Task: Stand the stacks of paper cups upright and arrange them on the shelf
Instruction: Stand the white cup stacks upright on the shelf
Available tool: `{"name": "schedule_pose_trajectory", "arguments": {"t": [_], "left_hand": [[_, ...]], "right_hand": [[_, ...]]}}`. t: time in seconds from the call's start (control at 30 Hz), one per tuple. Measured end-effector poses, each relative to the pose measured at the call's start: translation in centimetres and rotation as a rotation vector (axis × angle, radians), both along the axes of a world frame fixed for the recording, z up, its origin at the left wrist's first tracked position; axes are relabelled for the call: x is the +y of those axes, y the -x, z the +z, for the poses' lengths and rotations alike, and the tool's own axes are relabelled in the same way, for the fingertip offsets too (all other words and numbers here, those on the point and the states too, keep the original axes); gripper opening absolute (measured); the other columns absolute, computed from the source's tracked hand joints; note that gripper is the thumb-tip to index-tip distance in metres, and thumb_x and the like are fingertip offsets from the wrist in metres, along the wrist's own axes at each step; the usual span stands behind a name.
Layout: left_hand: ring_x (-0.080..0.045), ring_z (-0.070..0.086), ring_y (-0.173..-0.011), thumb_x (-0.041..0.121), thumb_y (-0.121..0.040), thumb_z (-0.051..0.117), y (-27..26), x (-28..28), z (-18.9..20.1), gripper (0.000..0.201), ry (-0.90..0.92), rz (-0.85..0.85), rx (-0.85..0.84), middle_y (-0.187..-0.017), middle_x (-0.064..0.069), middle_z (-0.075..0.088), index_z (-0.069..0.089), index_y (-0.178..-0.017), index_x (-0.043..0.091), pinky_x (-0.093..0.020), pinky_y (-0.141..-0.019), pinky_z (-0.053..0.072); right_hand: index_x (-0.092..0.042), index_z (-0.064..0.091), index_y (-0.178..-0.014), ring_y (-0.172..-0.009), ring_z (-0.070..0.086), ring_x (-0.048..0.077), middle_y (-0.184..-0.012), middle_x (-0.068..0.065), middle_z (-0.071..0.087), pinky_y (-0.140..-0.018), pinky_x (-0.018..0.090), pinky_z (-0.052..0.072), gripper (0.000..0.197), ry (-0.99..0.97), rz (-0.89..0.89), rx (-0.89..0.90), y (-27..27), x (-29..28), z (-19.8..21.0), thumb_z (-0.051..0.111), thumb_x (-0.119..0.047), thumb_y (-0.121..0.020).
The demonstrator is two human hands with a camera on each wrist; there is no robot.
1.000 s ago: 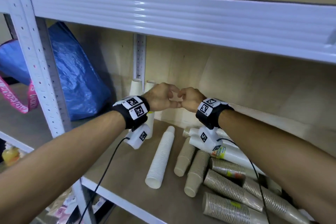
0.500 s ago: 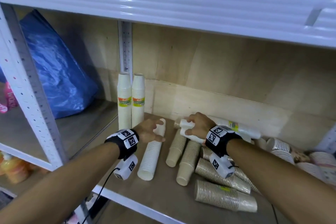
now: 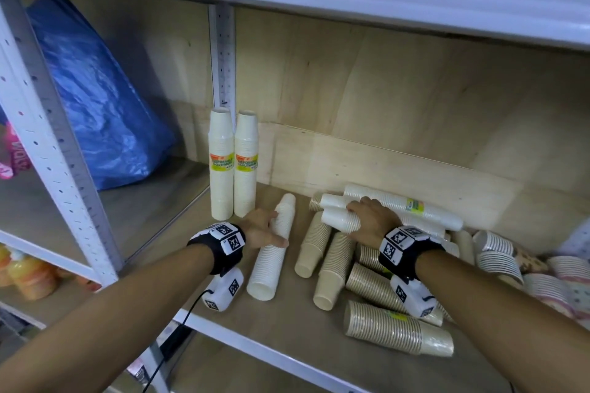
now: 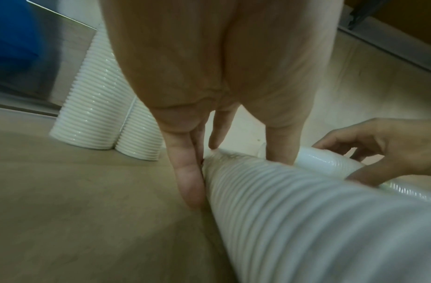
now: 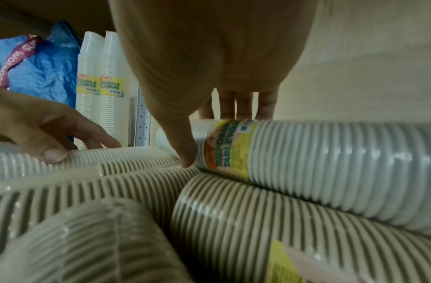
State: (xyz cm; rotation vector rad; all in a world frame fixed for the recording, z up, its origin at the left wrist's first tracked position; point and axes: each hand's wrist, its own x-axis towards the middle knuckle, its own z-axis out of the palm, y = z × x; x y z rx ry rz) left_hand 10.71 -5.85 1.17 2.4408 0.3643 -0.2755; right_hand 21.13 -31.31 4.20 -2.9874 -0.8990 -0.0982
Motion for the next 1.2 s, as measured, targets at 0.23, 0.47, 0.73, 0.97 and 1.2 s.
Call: {"name": "schedule_pose_trajectory", "arguments": {"t": [0.23, 0.47, 0.73, 0.97, 1.2], "left_hand": [[-0.027, 0.063, -0.103, 0.04, -0.071, 0.084, 0.2, -0.5, 0.7, 0.107, 0.116, 0.047, 0.089, -0.14, -0.005, 0.045, 0.02, -0.154, 0.021, -0.045, -0.07, 0.062], [-0.027, 0.063, -0.096, 0.034, -0.073, 0.083, 0.3, -0.7, 0.9, 0.104, 0.12, 0.069, 0.083, -0.138, -0.004, 0.044, 0.021, -0.155, 0.021, -0.034, -0.051, 0.058], [-0.025, 0.058, -0.103, 0.031, -0.075, 0.08, 0.0, -1.1, 1.3, 0.097, 0.085, 0.038, 0.057, -0.138, -0.004, 0.046, 0.025, -0.153, 0.021, -0.036, -0.057, 0.061], [-0.023, 0.06, -0.1, 0.022, -0.072, 0.078, -0.5, -1.1, 3.7, 0.076, 0.076, 0.016, -0.113, -0.117, -0.002, 0.058, 0.041, -0.138, 0.018, -0.034, -0.062, 0.057], [-0.024, 0.059, -0.094, 0.013, -0.074, 0.077, -1.0, -0.8, 6.4, 0.063, 0.146, 0.122, -0.253, -0.106, -0.003, 0.057, 0.044, -0.128, 0.011, -0.034, -0.065, 0.056]], "right_hand": [[-0.023, 0.045, -0.137, -0.122, 0.046, 0.022, -0.132, 0.002, 0.047, -0.094, 0.037, 0.046, 0.063, 0.077, -0.013, -0.022, 0.0, -0.2, -0.4, 0.069, -0.024, -0.079], [-0.022, 0.044, -0.139, -0.124, 0.045, 0.022, -0.133, 0.003, 0.046, -0.096, 0.036, 0.045, 0.063, 0.078, -0.019, 0.001, -0.2, -0.1, -0.2, 0.068, -0.022, -0.08], [-0.022, 0.043, -0.139, -0.122, 0.047, 0.024, -0.13, 0.004, 0.047, -0.096, 0.039, 0.046, 0.064, 0.032, -0.007, 0.017, -0.1, -0.2, 1.2, 0.069, -0.026, -0.081], [-0.017, 0.045, -0.137, -0.116, 0.048, 0.027, -0.125, 0.008, 0.048, -0.093, 0.039, 0.047, 0.059, -0.089, -0.031, -0.041, 0.0, 1.1, 5.2, 0.067, -0.019, -0.082], [-0.009, 0.051, -0.122, -0.102, 0.055, 0.026, -0.112, 0.008, 0.053, -0.081, 0.032, 0.045, 0.055, -0.3, 0.08, -0.117, 0.7, 4.3, 11.3, 0.074, -0.023, -0.074]]}}
